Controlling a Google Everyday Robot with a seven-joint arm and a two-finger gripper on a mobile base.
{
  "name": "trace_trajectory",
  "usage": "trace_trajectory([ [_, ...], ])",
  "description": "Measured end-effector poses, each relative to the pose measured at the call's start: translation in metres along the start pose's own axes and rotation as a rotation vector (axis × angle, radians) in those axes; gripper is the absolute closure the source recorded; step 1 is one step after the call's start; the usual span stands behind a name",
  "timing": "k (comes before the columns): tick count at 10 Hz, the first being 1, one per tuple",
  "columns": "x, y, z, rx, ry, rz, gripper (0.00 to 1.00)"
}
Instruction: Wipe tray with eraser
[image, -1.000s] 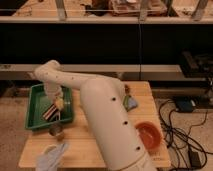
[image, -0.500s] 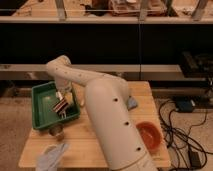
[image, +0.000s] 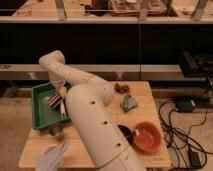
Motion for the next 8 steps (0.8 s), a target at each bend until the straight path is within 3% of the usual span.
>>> trace_trajectory([
  [2, -0.033, -0.004, 0.000, 0.007, -0.046, -0.049, 1.00],
  [5, -0.072, 0.018, 0.005, -0.008, -0.089, -0.135, 1.00],
  [7, -0.080, 0.033, 0.010, -0.020, -0.104, -0.155, 1.00],
  [8, -0.073, 0.040, 0.006, -0.018, -0.102, -0.146, 1.00],
])
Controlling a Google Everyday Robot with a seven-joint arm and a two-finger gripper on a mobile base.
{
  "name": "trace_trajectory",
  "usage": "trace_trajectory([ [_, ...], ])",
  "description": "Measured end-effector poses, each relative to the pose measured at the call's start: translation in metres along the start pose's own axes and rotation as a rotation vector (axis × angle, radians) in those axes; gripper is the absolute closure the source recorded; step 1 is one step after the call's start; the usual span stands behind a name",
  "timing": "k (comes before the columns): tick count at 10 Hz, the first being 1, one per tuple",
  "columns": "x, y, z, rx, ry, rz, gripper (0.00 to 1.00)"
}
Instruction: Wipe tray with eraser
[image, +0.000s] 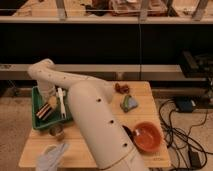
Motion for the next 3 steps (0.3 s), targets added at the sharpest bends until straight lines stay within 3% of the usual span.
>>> trace_trajectory([
  [3, 0.024, 0.019, -0.011, 0.009, 0.011, 0.048, 1.00],
])
